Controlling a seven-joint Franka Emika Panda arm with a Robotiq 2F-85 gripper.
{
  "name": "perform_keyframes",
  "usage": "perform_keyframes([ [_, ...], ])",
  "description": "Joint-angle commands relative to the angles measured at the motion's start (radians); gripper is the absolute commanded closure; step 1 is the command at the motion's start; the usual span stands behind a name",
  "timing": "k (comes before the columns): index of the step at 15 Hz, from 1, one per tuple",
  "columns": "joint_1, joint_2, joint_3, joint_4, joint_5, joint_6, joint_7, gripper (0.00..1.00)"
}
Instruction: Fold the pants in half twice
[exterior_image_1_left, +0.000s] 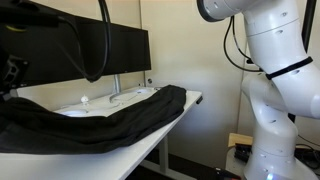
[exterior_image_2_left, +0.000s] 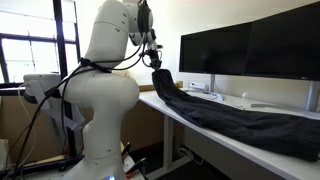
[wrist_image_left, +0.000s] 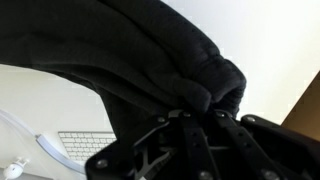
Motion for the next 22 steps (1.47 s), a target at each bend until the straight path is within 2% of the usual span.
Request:
perform_keyframes([
  [1, -0.032, -0.121, -0.018, -0.036, -0.001, -0.042, -0.037, 0.94],
  [8, -0.068, -0.289, -0.082, -0.037, -0.005, -0.118, -0.118, 0.94],
  [17, -0.161, -0.59, -0.251, -0.201, 0.035, -0.113, -0.3, 0.94],
  [18, -0.286, -0.609, -0.161, -0.197, 0.05, -0.125, -0.327, 0.94],
  [22, -0.433, -0.736, -0.169, -0.273, 0.106, -0.118, -0.384, 0.94],
])
